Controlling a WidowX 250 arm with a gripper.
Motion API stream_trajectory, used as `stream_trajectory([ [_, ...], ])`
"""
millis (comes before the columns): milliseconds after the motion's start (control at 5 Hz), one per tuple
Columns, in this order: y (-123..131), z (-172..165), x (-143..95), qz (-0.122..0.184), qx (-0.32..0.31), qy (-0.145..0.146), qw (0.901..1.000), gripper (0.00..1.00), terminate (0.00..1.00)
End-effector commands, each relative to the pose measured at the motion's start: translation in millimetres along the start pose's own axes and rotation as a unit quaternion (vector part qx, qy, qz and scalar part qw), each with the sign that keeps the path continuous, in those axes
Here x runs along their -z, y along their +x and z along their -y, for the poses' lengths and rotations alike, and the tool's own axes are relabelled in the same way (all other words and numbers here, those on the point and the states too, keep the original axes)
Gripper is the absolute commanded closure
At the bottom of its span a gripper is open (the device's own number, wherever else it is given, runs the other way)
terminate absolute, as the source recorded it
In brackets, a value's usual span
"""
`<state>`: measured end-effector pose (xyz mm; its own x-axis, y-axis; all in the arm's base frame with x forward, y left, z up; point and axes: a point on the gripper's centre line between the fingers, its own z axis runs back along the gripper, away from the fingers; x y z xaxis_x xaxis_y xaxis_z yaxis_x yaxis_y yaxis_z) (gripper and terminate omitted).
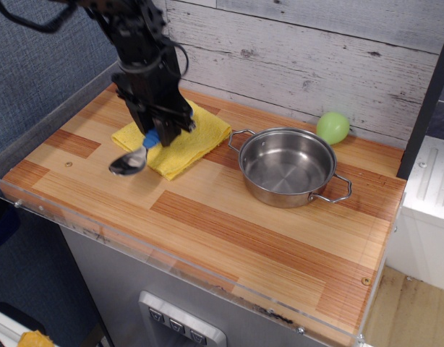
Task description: Pick up the blue spoon and place it on the yellow cloth
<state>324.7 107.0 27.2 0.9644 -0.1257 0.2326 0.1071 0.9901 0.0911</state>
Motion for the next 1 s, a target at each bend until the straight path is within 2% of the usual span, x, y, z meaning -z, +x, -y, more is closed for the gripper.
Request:
stream_trajectory([
  [0,8.6,-0.3,3.9,0.018,-0.003,0.013,0.9997,1.00,0.00],
  [200,8.2,-0.7,7.7,-0.001,-0.019,0.008,0.9998,0.00,0.00],
  [400,5.4,-4.6,7.9,-0.004,-0.037,-0.002,0.9993,0.00,0.00],
  [800,7.2,-9.4,-7.5,0.016,-0.040,-0.021,0.9989,0.00,0.00],
])
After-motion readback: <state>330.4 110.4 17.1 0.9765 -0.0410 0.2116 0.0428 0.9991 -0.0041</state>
